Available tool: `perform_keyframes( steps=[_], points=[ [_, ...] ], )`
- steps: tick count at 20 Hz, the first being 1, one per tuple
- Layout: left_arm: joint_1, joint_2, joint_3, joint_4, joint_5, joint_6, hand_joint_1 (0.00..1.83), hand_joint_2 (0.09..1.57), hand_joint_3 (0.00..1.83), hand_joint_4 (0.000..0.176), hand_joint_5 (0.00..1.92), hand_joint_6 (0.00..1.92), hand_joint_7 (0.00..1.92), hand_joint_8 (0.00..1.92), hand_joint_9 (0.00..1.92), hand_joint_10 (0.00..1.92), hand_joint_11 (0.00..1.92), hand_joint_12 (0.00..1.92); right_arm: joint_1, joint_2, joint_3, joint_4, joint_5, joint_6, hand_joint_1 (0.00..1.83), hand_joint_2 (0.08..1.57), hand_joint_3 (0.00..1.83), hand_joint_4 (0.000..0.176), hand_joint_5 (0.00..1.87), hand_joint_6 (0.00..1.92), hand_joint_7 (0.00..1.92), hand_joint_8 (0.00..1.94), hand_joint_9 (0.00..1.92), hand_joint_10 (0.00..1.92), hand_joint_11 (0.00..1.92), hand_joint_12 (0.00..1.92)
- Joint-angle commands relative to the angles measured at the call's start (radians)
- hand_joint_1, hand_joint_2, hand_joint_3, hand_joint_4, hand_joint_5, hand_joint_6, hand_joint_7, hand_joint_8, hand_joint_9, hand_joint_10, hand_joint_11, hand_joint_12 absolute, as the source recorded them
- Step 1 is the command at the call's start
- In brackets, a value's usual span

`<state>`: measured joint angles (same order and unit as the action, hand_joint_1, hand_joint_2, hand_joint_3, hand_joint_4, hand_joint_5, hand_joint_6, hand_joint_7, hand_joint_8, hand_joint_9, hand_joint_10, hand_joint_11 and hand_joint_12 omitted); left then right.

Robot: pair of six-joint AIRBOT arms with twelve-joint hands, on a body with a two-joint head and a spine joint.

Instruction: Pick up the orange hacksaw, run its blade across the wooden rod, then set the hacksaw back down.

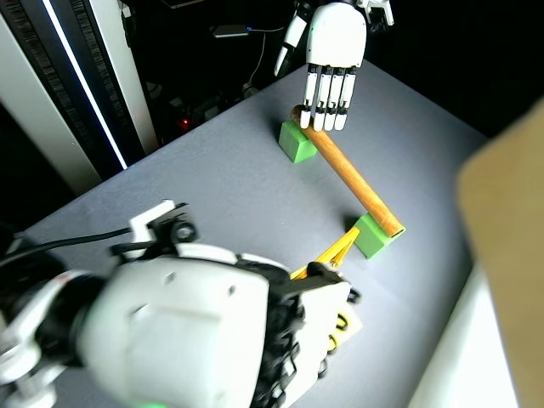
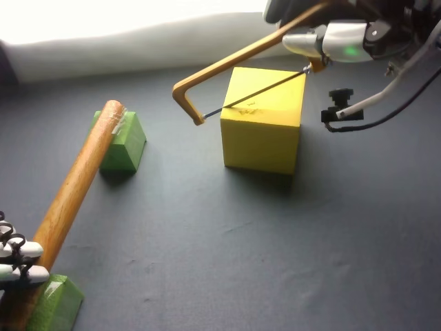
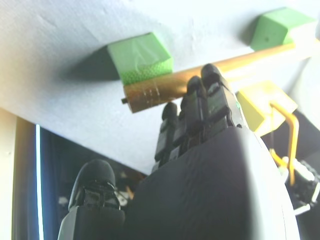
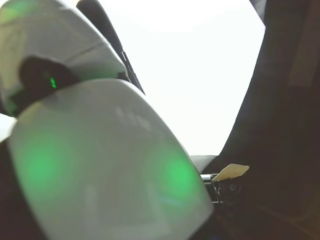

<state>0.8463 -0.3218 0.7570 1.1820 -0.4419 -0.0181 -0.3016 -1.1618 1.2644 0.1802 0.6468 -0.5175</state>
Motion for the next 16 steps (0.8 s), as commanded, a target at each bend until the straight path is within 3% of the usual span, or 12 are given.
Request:
perform_keyframes(
  steps=[1, 4, 12, 16],
  points=[
    [-0.002, -0.004, -0.001, -0.013, 0.014, -0.003, 0.00, 1.24, 0.00, 0.000, 0.09, 0.00, 0.08, 0.00, 0.10, 0.00, 0.00, 0.32, 0.019, 0.002, 0.001, 0.023, 0.168, -0.009, 1.38, 1.11, 0.00, 0.000, 0.84, 1.00, 1.00, 0.89, 1.01, 1.20, 0.93, 1.23],
    [-0.002, -0.004, -0.002, -0.013, 0.014, -0.003, 0.00, 1.24, 0.00, 0.000, 0.09, 0.00, 0.08, 0.00, 0.09, 0.00, 0.00, 0.28, 0.023, -0.042, 0.006, 0.133, 0.219, -0.052, 1.38, 1.12, 0.00, 0.000, 0.83, 1.02, 0.98, 0.92, 1.01, 1.18, 0.96, 1.20],
    [-0.002, -0.004, 0.000, -0.013, 0.014, -0.003, 0.00, 1.25, 0.00, 0.000, 0.09, 0.00, 0.09, 0.00, 0.10, 0.00, 0.00, 0.30, 0.075, -0.091, 0.004, 0.134, 0.241, -0.037, 1.38, 1.12, 0.00, 0.000, 0.84, 0.98, 0.98, 0.93, 0.99, 1.22, 0.94, 1.22],
    [-0.003, -0.004, 0.000, -0.013, 0.014, -0.003, 0.00, 1.25, 0.00, 0.000, 0.08, 0.01, 0.08, 0.00, 0.09, 0.00, 0.00, 0.29, 0.087, -0.128, -0.030, 0.195, 0.255, -0.095, 1.38, 1.12, 0.00, 0.000, 0.86, 0.96, 0.98, 0.94, 0.99, 1.23, 0.92, 1.21]
  ],
)
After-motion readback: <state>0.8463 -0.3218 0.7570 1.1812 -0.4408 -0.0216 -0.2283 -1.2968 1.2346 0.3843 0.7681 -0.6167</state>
